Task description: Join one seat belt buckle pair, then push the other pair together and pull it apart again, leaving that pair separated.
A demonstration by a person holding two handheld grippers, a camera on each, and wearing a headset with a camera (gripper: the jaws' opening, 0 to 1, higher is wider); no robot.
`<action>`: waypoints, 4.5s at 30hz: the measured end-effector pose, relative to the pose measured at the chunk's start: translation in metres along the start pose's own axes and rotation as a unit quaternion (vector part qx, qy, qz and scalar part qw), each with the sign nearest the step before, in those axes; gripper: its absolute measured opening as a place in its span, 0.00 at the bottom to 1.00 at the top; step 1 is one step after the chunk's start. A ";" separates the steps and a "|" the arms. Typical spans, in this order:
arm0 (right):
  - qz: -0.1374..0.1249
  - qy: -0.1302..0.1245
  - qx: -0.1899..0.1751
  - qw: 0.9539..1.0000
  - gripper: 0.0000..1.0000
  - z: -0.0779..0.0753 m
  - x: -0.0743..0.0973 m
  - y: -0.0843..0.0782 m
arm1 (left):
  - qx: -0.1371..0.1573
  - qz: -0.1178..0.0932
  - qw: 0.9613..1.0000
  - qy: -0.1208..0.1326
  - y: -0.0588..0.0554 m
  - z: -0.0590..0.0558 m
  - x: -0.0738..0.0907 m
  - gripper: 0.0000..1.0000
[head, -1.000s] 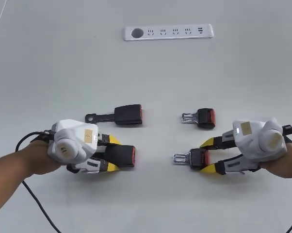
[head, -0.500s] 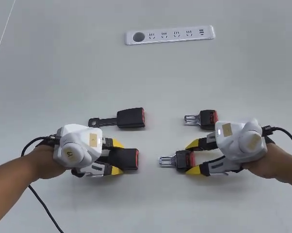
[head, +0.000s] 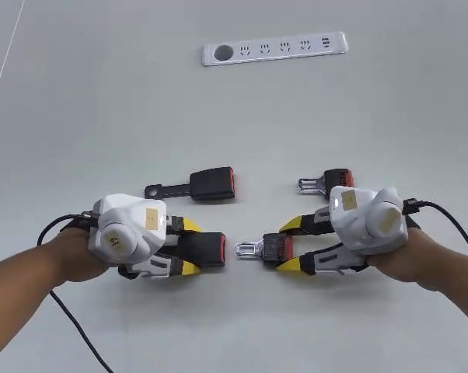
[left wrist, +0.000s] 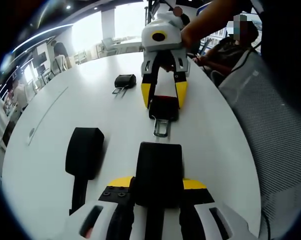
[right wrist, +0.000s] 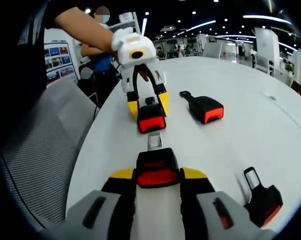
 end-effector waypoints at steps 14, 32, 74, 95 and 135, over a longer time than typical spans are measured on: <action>-0.019 0.002 0.000 1.000 0.34 0.000 -0.022 0.013 | -0.002 0.007 1.000 -0.002 0.002 -0.001 0.000 0.35; -0.033 0.000 -0.013 0.999 0.33 0.001 -0.032 0.019 | -0.018 0.019 1.000 -0.011 0.000 -0.001 -0.001 0.34; -0.025 -0.012 0.006 1.000 0.33 0.005 -0.038 0.026 | -0.038 0.022 0.999 -0.021 -0.002 0.001 0.000 0.34; -0.044 -0.013 -0.001 0.999 0.32 0.002 -0.035 0.024 | -0.041 -0.004 0.999 -0.034 -0.002 0.004 0.001 0.33; -0.033 -0.013 0.008 0.999 0.33 0.004 -0.033 0.023 | -0.043 0.003 0.998 -0.036 -0.002 0.004 0.000 0.34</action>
Point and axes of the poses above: the centre of the closed fingertips' face, and the gripper's own axes: x roughly backward along the fingers, z roughly to its left, y roughly out of its top, the point moved 8 cm from there along x, roughly backward along the fingers, and after that the axes turned 8 degrees about x, right-handed, at the moved point
